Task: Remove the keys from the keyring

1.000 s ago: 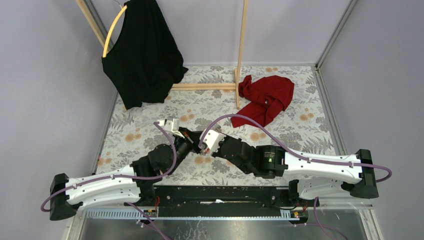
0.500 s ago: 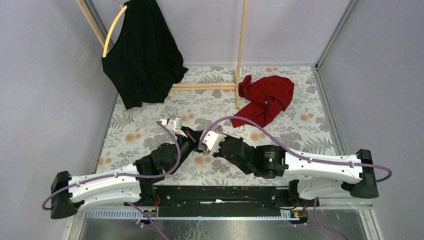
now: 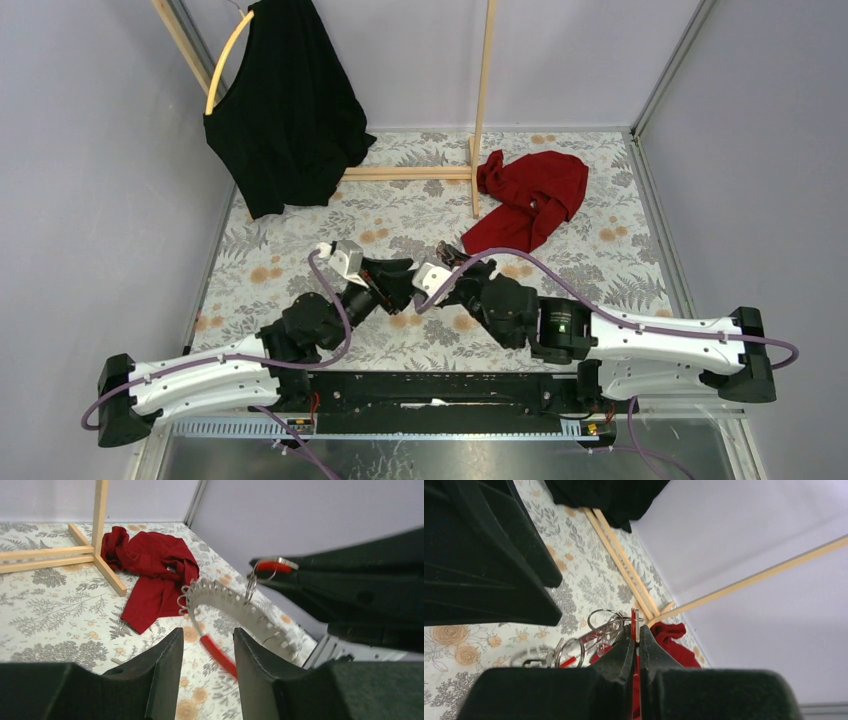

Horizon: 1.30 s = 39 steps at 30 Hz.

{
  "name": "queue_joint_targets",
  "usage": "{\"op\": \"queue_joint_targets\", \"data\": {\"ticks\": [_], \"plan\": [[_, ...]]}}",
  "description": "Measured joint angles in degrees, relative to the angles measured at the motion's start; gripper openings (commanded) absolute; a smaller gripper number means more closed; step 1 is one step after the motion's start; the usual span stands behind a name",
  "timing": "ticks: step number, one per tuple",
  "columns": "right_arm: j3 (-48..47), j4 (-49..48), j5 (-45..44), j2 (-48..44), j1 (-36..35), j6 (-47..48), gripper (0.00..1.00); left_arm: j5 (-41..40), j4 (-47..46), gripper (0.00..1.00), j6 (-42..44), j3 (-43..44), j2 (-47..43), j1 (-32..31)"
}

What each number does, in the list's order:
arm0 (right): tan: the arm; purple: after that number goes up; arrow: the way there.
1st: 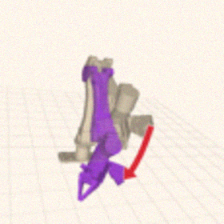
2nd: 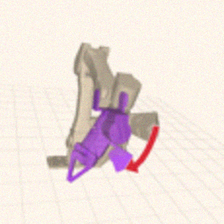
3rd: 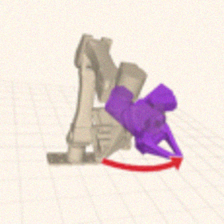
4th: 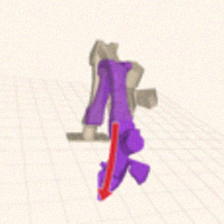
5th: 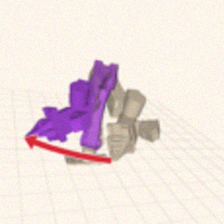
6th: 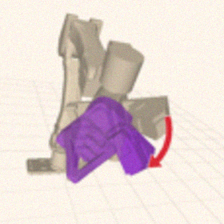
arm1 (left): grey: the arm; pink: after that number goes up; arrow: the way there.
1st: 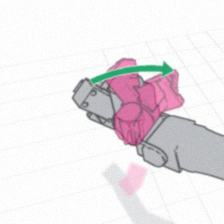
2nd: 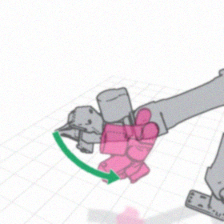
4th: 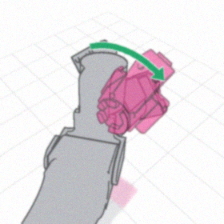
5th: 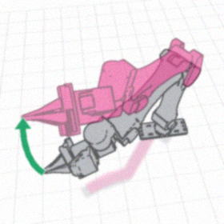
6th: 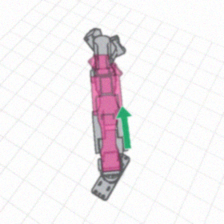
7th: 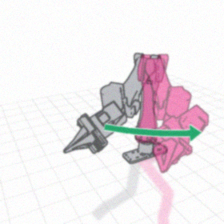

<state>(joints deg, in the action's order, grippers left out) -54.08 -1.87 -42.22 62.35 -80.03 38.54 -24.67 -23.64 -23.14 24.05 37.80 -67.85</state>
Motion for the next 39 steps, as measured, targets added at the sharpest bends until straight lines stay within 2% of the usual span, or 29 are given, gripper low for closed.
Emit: {"op": "queue_joint_targets", "data": {"ticks": [6,13,18,26,32,35,39], "plan": [[3.8,-4.8,5.5,-5.7,0.0,5.7,0.00,5.5,5.4,0.45,9.3,2.5,-0.3,0.0],[4.4,-4.2,12.0,-11.0,0.0,6.2,0.00,13.0,11.5,0.45,17.6,9.5,-0.9,0.0],[4.4,-3.1,15.0,-11.6,0.0,5.0,0.00,19.6,15.1,0.45,19.4,15.1,0.8,0.0],[4.5,-2.5,16.9,-10.9,0.0,3.6,0.00,21.8,18.6,0.44,20.4,17.4,3.5,0.0],[4.5,-1.3,17.9,-10.4,0.0,2.6,0.00,20.6,20.3,0.35,21.2,17.4,4.0,0.0],[4.5,-1.2,18.4,-10.3,0.0,1.9,0.00,19.4,20.0,0.19,21.7,17.4,4.0,0.0],[4.5,-1.4,18.7,-9.9,0.2,1.5,0.00,18.8,19.8,0.06,22.3,17.3,4.1,0.0]]}}
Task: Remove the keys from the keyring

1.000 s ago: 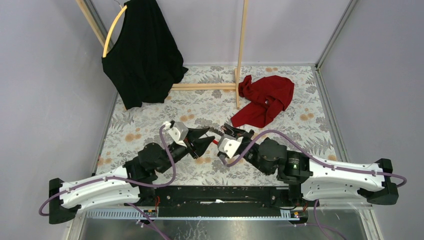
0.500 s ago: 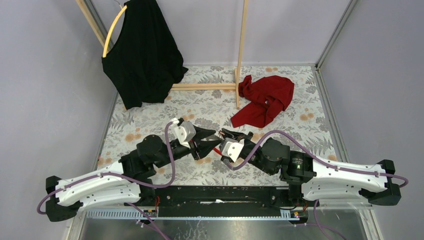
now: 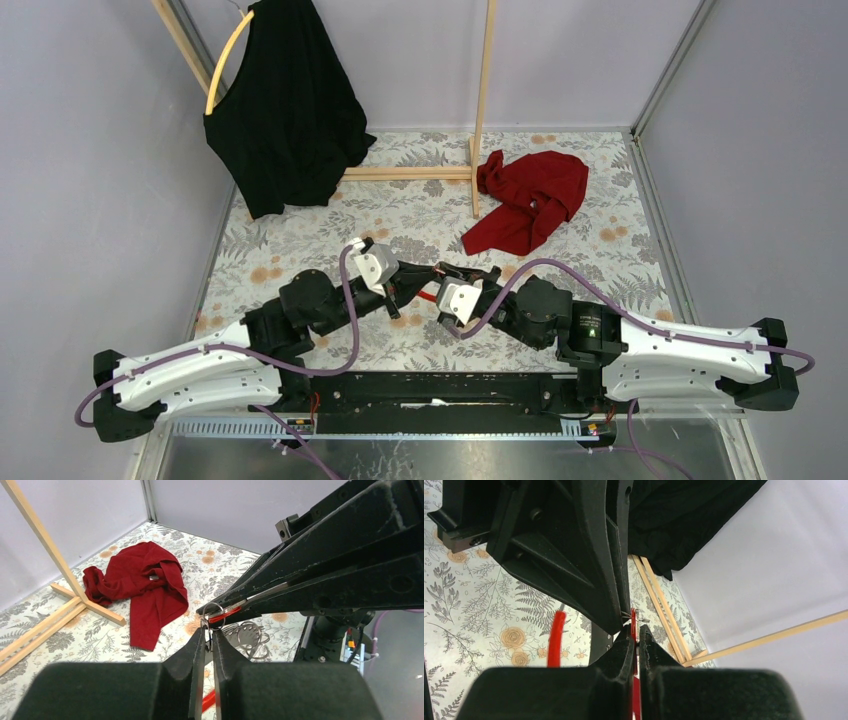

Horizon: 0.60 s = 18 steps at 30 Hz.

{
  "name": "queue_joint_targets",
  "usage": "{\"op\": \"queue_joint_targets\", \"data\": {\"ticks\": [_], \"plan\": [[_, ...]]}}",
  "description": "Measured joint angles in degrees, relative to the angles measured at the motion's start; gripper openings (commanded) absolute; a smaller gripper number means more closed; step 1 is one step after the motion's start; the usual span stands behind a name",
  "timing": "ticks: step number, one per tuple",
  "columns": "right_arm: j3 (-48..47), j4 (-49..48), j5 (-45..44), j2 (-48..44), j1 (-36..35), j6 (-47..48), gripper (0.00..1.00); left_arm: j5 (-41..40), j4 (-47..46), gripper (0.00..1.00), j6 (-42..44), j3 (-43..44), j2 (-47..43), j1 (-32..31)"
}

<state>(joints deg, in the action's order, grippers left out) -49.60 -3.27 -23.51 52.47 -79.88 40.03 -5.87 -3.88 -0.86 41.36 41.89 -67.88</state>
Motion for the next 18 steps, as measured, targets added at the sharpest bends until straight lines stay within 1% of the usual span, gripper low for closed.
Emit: {"op": "queue_joint_targets", "data": {"ticks": [1,2,8,18], "plan": [[0.0,0.0,-0.1,0.0,0.0,0.0,0.00,0.1,-0.1,0.02,0.4,-0.1,0.0,0.0],[0.0,0.0,-0.2,0.0,0.0,0.0,0.00,0.0,-0.1,0.00,0.5,-0.3,0.0,0.0],[0.0,1.1,-2.1,0.0,0.0,-0.1,0.00,-0.4,-1.3,0.00,1.4,-1.3,0.1,0.0],[2.2,2.2,-4.4,-1.4,0.0,-2.3,0.00,-2.1,-3.9,0.00,1.4,-4.0,-2.4,-0.5]]}}
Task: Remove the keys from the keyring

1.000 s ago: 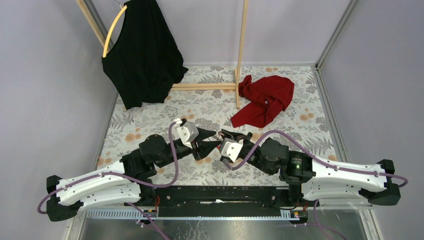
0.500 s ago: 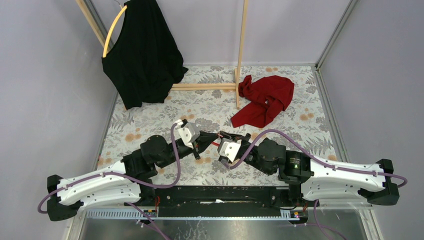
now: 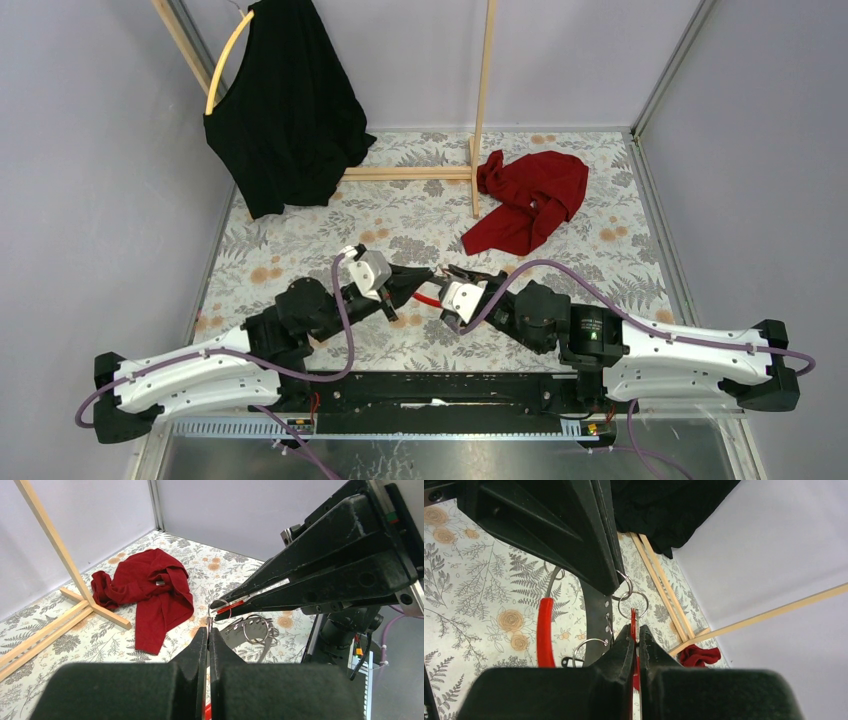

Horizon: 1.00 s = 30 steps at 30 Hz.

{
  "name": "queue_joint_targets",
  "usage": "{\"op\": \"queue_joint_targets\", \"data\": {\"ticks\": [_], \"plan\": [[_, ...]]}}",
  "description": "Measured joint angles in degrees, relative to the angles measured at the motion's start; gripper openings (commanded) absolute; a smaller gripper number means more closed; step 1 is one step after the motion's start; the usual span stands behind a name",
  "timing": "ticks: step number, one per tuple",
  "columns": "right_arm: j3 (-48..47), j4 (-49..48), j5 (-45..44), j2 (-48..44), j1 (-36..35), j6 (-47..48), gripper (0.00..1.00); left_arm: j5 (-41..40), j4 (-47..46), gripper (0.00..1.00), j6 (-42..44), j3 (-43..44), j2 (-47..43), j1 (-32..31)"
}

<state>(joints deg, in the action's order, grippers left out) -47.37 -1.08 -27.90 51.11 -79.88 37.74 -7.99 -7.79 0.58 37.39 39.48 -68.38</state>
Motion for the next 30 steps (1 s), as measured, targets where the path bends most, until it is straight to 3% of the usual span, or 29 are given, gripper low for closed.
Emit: {"op": "queue_joint_targets", "data": {"ticks": [10,12,17,30], "plan": [[1.4,0.3,-0.3,0.2,-0.1,-1.6,0.00,0.9,-5.4,0.01,0.5,-5.0,-2.7,-0.2],[1.4,0.0,-1.2,0.8,-0.1,-1.0,0.00,0.9,-5.8,0.20,0.7,-5.2,-2.8,-0.2],[1.3,0.0,-3.0,1.2,-0.1,2.9,0.00,-0.1,-5.9,0.33,1.0,-5.2,-3.4,-0.1],[-2.2,0.7,1.2,1.1,-0.1,9.6,0.00,-0.8,-2.7,0.37,3.7,-3.7,-2.3,-0.1]]}}
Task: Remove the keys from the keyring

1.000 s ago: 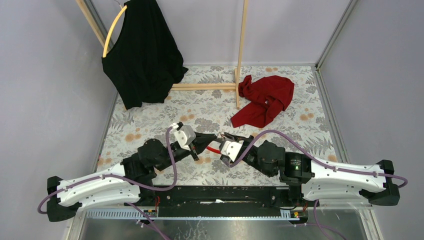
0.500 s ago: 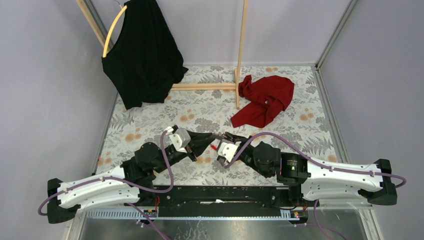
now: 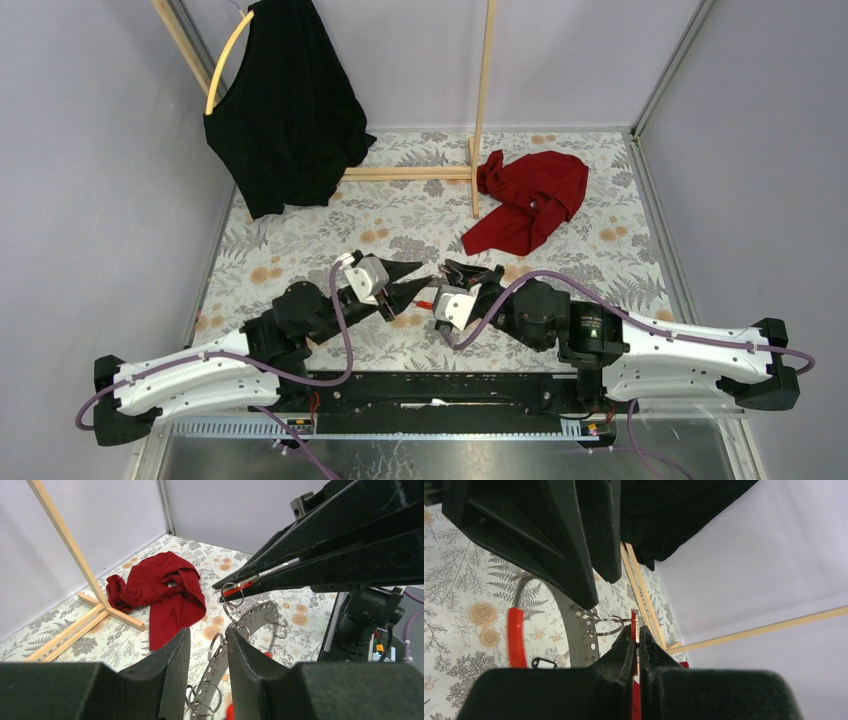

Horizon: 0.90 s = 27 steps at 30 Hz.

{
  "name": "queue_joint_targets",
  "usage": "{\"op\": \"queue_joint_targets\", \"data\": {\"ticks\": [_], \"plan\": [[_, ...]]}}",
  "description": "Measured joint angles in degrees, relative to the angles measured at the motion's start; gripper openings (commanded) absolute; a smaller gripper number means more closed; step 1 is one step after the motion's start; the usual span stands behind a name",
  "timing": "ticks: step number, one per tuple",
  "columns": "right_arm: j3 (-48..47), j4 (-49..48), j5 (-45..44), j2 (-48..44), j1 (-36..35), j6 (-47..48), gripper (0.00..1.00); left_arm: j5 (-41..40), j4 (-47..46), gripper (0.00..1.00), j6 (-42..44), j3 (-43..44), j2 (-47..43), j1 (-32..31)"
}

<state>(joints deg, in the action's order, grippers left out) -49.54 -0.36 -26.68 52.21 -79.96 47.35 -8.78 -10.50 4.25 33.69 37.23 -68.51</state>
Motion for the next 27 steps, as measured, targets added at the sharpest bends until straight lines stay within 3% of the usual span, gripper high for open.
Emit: {"op": "queue_joint_targets", "data": {"ticks": [15,21,27], "plan": [[-1.9,1.8,1.8,0.9,0.0,0.0,0.00,4.5,2.6,0.41,0.8,5.2,3.4,0.0],[-2.1,1.8,1.8,1.0,0.0,0.0,0.00,4.5,3.4,0.35,0.8,5.3,4.2,0.0],[-2.2,1.8,1.9,1.1,-0.2,-0.3,0.00,4.5,3.5,0.24,0.7,5.3,4.6,0.0]]}}
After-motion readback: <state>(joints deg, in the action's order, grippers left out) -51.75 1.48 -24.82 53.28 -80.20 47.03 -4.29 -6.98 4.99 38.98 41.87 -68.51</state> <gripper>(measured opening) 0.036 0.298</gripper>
